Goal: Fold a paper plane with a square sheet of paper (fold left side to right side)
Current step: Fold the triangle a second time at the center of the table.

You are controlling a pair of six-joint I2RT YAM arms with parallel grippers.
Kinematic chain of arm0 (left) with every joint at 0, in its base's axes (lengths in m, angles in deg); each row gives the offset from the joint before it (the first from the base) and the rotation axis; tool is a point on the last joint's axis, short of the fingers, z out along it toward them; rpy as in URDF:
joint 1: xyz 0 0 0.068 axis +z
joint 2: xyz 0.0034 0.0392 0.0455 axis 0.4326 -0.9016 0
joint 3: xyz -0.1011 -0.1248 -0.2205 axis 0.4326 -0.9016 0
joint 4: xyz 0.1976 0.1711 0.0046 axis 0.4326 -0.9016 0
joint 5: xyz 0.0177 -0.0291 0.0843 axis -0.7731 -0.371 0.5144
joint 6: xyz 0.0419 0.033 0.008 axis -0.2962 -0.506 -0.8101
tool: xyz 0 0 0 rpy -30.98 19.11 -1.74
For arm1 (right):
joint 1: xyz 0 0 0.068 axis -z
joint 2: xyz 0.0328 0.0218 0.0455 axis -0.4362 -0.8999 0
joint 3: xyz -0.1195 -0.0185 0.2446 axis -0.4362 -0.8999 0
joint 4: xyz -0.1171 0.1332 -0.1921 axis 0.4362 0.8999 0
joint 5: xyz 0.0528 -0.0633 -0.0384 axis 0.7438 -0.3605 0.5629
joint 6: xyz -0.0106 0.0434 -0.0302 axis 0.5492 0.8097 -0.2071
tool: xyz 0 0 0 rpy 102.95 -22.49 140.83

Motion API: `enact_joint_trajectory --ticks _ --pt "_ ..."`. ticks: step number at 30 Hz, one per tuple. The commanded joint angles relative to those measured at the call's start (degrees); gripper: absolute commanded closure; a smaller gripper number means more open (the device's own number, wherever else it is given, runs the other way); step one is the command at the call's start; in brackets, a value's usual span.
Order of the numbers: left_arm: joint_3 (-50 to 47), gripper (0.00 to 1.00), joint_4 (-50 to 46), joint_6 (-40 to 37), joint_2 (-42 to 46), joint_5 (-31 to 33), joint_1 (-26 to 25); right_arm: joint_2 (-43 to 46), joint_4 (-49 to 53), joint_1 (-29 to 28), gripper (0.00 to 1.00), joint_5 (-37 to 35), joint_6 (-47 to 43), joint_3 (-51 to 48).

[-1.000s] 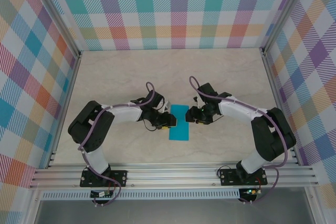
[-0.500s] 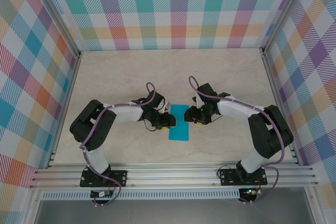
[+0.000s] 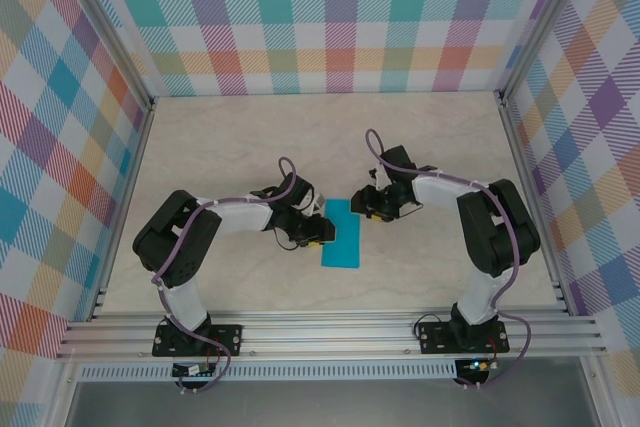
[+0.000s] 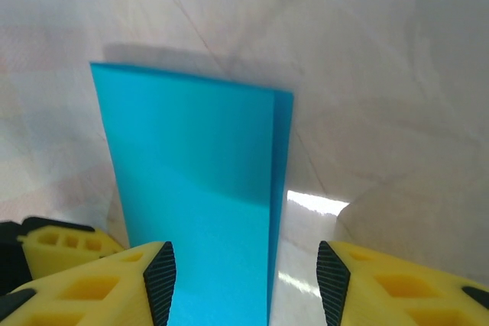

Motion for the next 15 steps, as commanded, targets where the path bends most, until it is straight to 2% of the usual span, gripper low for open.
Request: enact_joint_trajectory --ticks 1,15 --pt "-1.42 0.61 0.57 0.18 0.88 1.09 0.43 -1.64 -0.92 0.08 0.46 1.37 -1.47 2.85" --pt "-1.41 0.61 0.56 0.29 0.83 0.75 0.43 -6.59 -0.25 0.17 0.48 2.34 -1.81 7.64"
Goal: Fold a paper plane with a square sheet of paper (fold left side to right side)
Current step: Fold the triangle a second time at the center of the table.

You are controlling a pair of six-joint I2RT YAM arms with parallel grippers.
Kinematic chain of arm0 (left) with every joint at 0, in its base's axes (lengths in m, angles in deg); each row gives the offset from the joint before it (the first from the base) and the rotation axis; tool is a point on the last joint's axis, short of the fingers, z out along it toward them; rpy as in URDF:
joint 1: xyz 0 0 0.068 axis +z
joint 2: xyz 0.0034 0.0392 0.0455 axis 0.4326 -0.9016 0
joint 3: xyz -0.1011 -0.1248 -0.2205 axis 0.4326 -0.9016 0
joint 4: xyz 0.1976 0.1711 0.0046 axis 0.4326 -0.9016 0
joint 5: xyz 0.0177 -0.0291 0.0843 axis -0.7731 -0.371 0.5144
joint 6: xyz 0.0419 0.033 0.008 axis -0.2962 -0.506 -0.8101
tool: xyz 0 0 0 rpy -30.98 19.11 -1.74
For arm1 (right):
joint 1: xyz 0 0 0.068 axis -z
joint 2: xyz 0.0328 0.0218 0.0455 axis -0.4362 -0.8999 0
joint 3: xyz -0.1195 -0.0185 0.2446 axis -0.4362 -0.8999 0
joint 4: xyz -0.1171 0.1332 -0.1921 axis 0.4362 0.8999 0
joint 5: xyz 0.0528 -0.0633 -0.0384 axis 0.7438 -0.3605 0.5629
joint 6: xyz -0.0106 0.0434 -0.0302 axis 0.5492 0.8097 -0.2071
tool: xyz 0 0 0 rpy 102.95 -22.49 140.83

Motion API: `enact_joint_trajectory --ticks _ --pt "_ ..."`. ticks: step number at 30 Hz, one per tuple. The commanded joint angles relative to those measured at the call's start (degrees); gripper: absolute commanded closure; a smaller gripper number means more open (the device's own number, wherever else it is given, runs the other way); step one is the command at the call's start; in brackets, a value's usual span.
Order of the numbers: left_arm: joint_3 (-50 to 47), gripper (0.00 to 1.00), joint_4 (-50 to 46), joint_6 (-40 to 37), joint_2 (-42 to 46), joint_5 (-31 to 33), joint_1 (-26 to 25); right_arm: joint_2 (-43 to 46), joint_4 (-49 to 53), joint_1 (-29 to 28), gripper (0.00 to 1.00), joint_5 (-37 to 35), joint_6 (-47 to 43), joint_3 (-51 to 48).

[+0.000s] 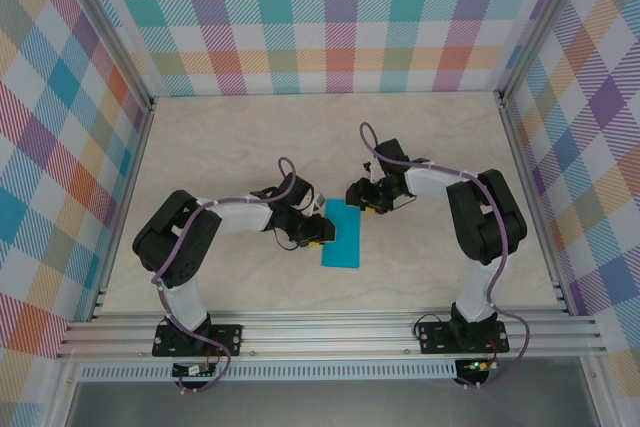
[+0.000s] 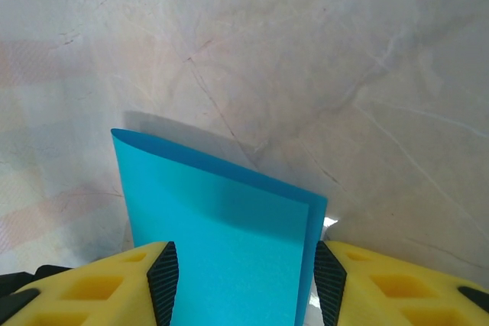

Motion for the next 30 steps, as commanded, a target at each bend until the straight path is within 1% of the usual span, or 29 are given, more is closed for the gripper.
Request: enact_joint_trajectory --ticks 1,4,9,15,18,24,30 --pt "-1.14 0.61 -0.05 0.08 0.69 0.79 0.41 -0.85 -0.01 0.13 0.48 2.07 -1.47 1.89" --pt "-1.17 0.61 0.17 0.14 0.7 0.75 0.41 -1.0 -0.23 0.14 0.52 3.14 -1.33 1.92" --pt "-1.37 0.61 0.42 0.18 0.76 0.79 0.41 -0.24 -0.83 0.14 0.55 3.89 -0.99 1.0" --pt "-1.3 0.61 0.35 -0.14 1.91 1.11 0.41 1.84 -2.17 0.17 0.56 5.23 -0.47 -1.92" --pt "-1.25 0.57 0.26 -0.93 3.9 1.43 0.41 3.05 -4.24 0.17 0.56 7.46 0.49 -4.54" --pt "-2.55 0.49 -0.29 -5.4 11.79 3.45 0.26 5.58 -7.47 0.17 0.56 10.44 2.5 -8.62" --pt "-5.32 0.44 -4.75 -12.4 22.21 11.51 -2.68 8.06 -10.79 0.17 0.57 13.56 5.62 -11.52"
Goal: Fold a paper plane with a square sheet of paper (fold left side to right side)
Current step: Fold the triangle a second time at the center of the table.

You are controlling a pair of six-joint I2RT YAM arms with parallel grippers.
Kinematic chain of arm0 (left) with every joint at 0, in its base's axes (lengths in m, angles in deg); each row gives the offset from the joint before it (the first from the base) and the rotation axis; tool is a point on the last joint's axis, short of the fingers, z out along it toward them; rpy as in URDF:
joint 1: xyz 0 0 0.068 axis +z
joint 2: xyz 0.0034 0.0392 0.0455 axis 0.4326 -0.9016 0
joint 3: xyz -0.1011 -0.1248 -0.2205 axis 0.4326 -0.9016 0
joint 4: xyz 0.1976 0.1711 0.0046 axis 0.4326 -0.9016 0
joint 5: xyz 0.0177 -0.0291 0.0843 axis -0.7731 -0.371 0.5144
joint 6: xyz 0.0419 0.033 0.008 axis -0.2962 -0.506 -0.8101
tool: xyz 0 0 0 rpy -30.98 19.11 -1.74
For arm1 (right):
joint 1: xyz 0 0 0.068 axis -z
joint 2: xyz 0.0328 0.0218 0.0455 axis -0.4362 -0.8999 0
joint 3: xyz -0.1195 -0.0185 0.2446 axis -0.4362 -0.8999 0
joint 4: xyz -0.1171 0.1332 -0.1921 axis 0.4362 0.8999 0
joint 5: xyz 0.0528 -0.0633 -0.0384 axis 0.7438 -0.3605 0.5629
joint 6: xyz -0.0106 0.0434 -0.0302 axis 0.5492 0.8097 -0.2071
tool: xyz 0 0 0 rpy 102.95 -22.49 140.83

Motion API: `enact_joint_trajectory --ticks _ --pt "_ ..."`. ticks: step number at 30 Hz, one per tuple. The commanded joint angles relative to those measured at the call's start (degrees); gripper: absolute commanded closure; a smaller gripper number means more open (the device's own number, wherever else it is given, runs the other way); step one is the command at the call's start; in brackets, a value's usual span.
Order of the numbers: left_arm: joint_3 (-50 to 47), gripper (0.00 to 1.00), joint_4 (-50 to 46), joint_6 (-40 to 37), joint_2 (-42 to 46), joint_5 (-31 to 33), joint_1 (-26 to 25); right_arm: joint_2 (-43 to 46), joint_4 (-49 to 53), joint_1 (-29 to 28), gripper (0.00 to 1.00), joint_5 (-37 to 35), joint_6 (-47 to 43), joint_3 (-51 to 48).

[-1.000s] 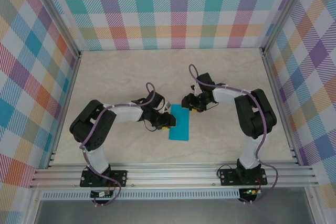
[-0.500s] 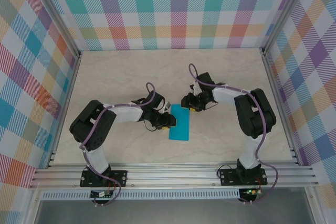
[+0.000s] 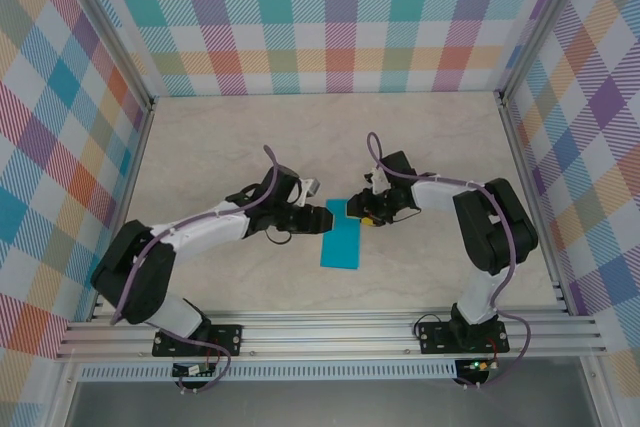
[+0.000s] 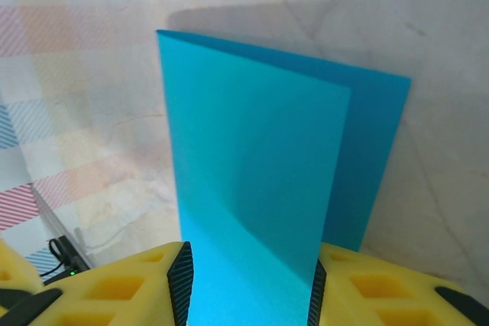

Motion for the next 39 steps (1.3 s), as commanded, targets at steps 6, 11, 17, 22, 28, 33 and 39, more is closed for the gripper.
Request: enact_joint_trajectory --ticks 6,11,17,22,28,33,39 --pt "-4.04 0.4 -7.28 -9.92 11.25 16.97 -9.12 3.53 -2.42 0.07 0.59 5.13 4.81 -1.51" --pt "-1.69 0.38 -11.02 -11.08 9.52 27.01 -17.36 4.38 -0.83 0.08 0.6 5.86 6.41 -0.85" --pt "3.89 0.37 -12.56 -10.58 2.01 36.65 -25.69 4.69 0.91 0.08 0.61 5.98 7.35 0.49" --pt "9.02 0.36 -14.55 -9.95 -5.12 41.48 -30.06 4.64 1.77 -0.01 0.62 5.94 7.52 1.38" --pt "14.7 0.35 -17.43 -8.3 -13.15 43.56 -32.68 4.23 2.22 -0.03 0.62 6.03 7.38 1.67" --pt "20.22 0.35 -22.87 -6.66 -19.63 48.36 -33.43 4.02 2.12 -0.01 0.62 6.03 7.49 1.48" --pt "25.47 0.38 -27.93 -5.2 -24.45 51.77 -33.75 3.74 1.82 0.04 0.62 6.12 7.51 1.13"
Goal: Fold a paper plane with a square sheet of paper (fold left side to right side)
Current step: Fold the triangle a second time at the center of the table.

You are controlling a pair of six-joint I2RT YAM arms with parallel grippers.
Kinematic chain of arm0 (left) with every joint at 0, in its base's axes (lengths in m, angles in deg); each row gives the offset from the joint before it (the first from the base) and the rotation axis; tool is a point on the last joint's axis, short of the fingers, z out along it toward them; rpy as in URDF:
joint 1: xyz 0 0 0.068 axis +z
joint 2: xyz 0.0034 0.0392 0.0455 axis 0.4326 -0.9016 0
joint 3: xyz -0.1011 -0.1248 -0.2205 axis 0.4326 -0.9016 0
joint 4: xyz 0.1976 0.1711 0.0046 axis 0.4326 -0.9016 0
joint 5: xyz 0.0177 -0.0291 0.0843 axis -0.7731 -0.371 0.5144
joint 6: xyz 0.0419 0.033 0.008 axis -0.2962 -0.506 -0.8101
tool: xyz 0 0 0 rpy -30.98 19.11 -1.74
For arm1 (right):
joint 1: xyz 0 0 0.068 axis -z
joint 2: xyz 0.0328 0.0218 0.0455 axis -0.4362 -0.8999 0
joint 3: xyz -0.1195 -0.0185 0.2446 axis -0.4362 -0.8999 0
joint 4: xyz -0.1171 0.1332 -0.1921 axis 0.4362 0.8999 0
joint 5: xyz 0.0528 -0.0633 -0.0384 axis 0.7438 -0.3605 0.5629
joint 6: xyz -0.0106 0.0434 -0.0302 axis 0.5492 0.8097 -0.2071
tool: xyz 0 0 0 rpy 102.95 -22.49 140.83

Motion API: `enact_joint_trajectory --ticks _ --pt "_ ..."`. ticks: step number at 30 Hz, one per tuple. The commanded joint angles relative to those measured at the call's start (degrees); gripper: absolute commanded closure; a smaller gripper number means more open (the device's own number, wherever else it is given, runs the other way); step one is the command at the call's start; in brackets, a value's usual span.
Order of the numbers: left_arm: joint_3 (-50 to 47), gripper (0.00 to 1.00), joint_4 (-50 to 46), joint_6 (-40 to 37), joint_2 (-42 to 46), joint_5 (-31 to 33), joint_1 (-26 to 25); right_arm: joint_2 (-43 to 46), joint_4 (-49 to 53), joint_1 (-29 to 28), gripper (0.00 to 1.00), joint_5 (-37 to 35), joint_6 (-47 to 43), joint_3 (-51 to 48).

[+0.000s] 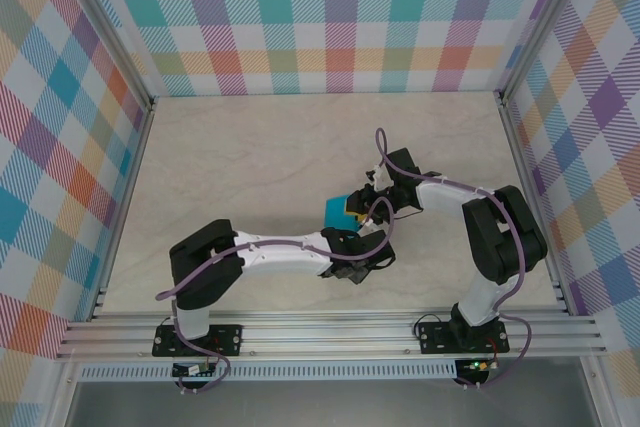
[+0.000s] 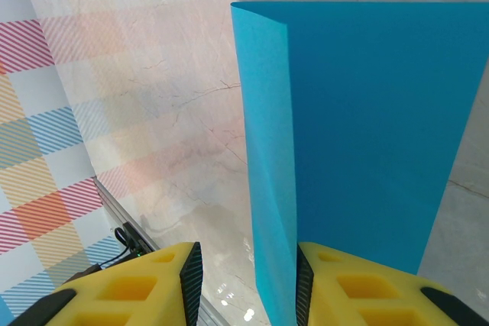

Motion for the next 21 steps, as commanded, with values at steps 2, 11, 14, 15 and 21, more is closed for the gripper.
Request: enact_joint_trajectory --ticks 2,11,14,15,21 --pt "2.26 0.4 -5.18 1.56 -1.41 4.1 -0.89 0.1 0.41 -0.01 0.62 1.5 -0.04 0.93" --pt "3.63 0.58 -7.42 -0.17 -0.71 3.6 -0.89 -1.1 0.74 -0.04 0.62 0.87 -0.64 1.02" --pt "4.26 0.63 -7.98 -0.9 -0.53 2.63 -0.85 -1.4 1.43 -0.01 0.62 0.21 -1.17 1.22" --pt "4.45 0.63 -8.21 -1.13 -0.49 2.46 -0.82 -1.45 1.81 0.04 0.62 -0.04 -1.43 1.28" --pt "4.81 0.63 -8.13 -1.74 0.08 0.74 -0.86 -2.13 2.47 0.0 0.62 -0.85 -2.29 1.46"
